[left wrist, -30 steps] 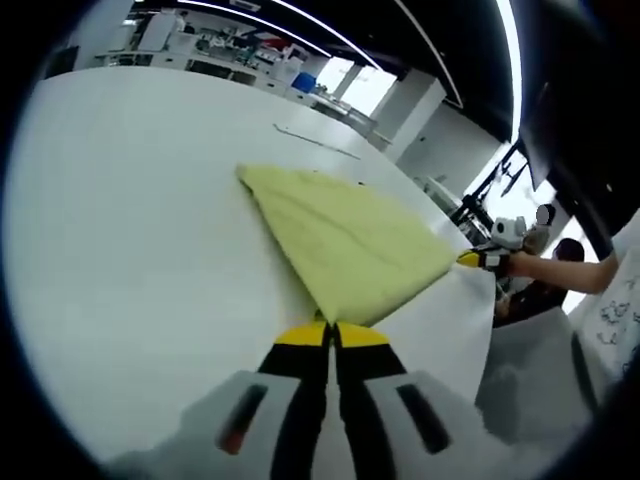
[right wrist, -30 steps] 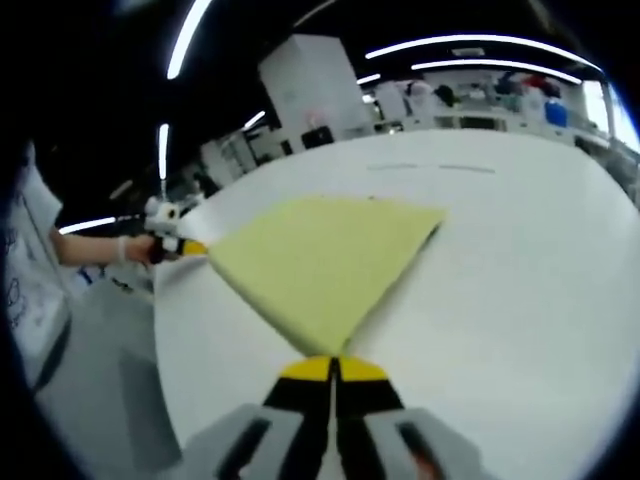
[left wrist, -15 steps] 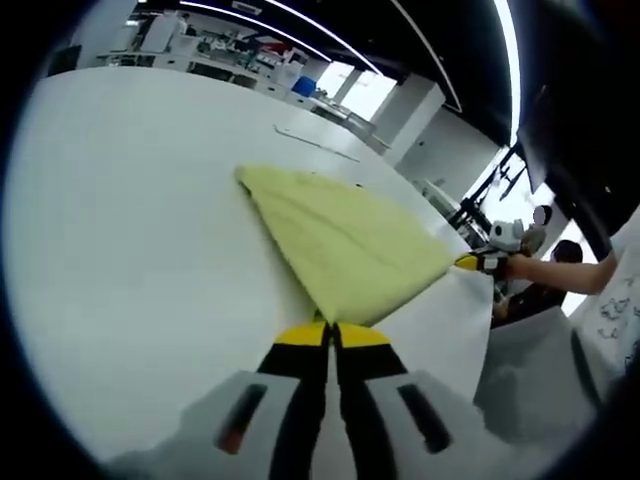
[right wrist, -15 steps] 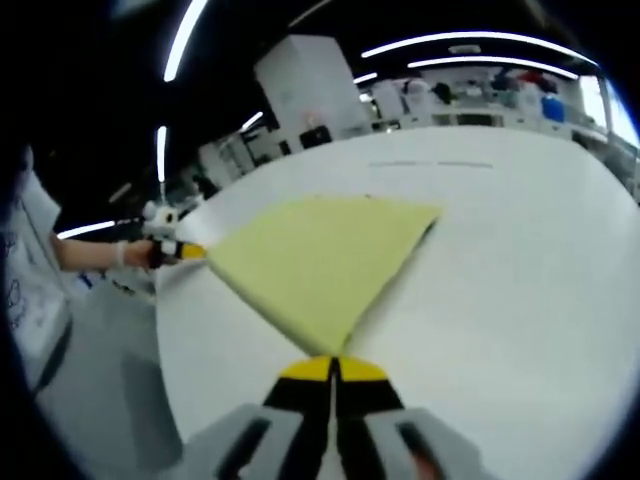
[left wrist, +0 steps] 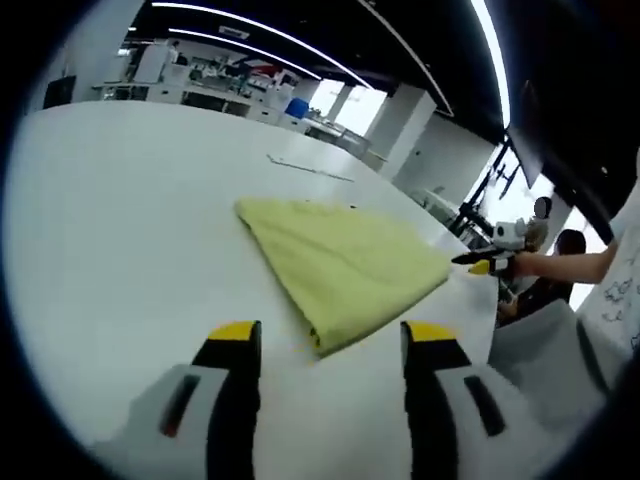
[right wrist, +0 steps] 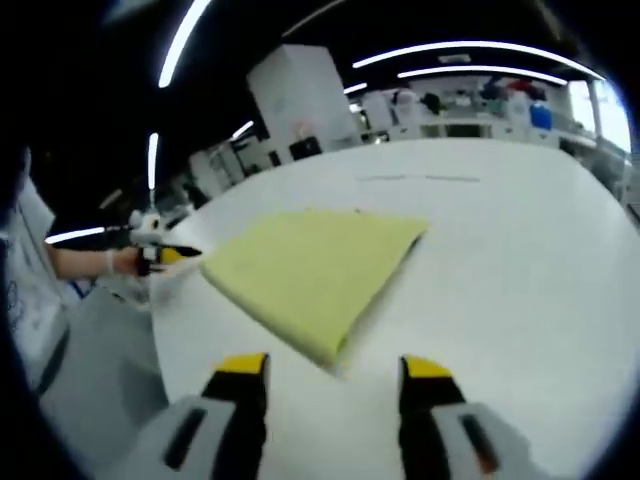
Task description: Fold the garment on the visible template until the final outline fits inside the template.
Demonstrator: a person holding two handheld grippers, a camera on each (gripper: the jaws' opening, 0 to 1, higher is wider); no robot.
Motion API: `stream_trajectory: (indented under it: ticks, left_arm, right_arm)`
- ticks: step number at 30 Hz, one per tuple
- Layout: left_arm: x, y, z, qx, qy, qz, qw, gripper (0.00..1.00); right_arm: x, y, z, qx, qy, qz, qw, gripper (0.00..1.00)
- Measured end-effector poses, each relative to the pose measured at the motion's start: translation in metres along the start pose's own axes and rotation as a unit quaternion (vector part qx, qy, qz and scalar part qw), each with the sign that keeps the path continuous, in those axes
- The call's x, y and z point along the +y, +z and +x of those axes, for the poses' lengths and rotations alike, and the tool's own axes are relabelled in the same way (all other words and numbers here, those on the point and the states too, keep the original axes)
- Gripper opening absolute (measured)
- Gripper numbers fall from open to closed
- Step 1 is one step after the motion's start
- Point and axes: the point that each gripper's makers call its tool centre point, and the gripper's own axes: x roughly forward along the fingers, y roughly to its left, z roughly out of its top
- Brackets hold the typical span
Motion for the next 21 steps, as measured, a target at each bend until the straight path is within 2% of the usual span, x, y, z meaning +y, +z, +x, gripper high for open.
stream_trajectory:
  ticks: [5,8,9,12,13,15,18,21]
  left_arm:
    - [-0.006,0.009,-0.004,-0.019,0.005,0.008,0.9998,0.87]
    - [-0.011,0.013,-0.005,-0.023,0.0,0.007,0.9997,0.99]
    - [-0.012,0.014,-0.006,-0.023,-0.001,0.007,0.9997,0.98]
    - [-0.015,0.021,-0.009,-0.042,0.003,0.008,0.9991,0.99]
    - [-0.014,0.025,-0.01,-0.056,0.008,0.001,0.9984,0.99]
    - [-0.013,0.027,-0.012,-0.063,0.01,-0.008,0.9979,0.99]
    - [-0.023,0.028,-0.016,-0.071,0.017,-0.011,0.9973,0.99]
    - [-0.034,0.035,-0.019,-0.096,0.018,-0.02,0.995,0.99]
  right_arm:
    - [0.001,0.003,-0.005,-0.007,-0.017,0.006,0.9998,0.81]
    - [0.0,0.006,-0.01,-0.016,-0.033,0.011,0.9993,0.95]
    - [-0.004,0.005,-0.009,-0.019,-0.035,0.012,0.9992,1.0]
    - [-0.007,0.0,-0.011,-0.01,-0.041,0.021,0.9989,0.99]
    - [-0.008,-0.001,-0.011,-0.008,-0.043,0.022,0.9988,0.99]
    - [-0.006,-0.002,-0.011,-0.009,-0.043,0.022,0.9988,0.99]
    - [-0.001,0.003,-0.01,-0.024,-0.034,0.03,0.9987,0.99]
    - [0.003,0.015,-0.005,-0.033,-0.034,0.022,0.9986,0.99]
